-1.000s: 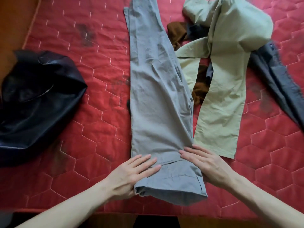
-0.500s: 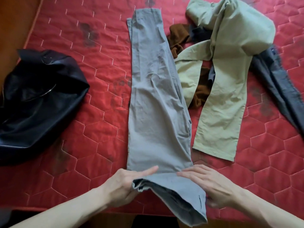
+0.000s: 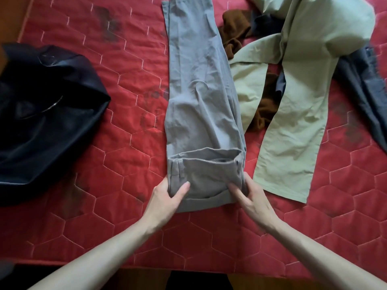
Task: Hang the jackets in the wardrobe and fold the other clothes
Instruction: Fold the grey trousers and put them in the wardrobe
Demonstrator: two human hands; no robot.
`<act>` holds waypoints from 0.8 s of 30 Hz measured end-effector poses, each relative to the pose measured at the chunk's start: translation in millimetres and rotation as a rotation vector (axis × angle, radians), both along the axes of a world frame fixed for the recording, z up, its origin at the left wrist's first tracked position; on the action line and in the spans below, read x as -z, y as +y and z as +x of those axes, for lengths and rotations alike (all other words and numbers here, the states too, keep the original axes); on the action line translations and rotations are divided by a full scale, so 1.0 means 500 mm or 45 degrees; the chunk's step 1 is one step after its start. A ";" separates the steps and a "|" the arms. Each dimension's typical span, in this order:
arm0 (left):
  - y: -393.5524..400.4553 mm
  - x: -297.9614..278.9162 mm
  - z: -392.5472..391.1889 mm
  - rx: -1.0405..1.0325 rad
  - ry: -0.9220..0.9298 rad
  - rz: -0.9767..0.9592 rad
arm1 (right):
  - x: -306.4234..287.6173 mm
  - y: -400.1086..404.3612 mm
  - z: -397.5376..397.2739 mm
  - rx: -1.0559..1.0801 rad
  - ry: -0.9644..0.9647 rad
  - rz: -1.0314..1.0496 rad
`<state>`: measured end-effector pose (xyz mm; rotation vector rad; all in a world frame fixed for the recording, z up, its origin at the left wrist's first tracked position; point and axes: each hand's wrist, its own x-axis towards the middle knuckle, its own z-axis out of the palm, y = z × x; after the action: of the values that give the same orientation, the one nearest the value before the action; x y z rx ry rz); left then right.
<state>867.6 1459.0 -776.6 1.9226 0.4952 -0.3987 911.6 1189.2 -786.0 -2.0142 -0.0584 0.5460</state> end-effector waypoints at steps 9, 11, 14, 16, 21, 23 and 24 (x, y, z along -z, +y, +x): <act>-0.033 0.030 0.078 -0.095 -0.202 -0.183 | 0.059 0.042 0.048 0.282 -0.027 -0.176; -0.030 0.059 0.087 -0.136 -0.135 -0.123 | 0.070 0.049 0.062 0.314 -0.027 -0.281; -0.011 0.095 0.105 -0.273 0.062 0.012 | 0.086 0.059 0.076 0.260 0.050 -0.426; -0.015 0.091 0.114 -0.313 0.096 0.190 | 0.082 0.063 0.080 0.207 0.029 -0.589; -0.035 0.059 0.100 0.302 -0.582 0.884 | 0.070 0.055 0.073 -0.100 -0.897 -0.766; -0.024 0.077 0.096 0.748 -0.713 0.919 | 0.071 0.059 0.076 -0.386 -0.985 -0.725; -0.019 0.087 0.091 0.919 -0.702 0.933 | 0.077 0.059 0.074 -0.492 -0.949 -0.736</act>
<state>912.9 1449.6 -820.1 2.7691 -0.5182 -0.1104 948.8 1218.5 -824.4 -2.6982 -0.8359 -0.0013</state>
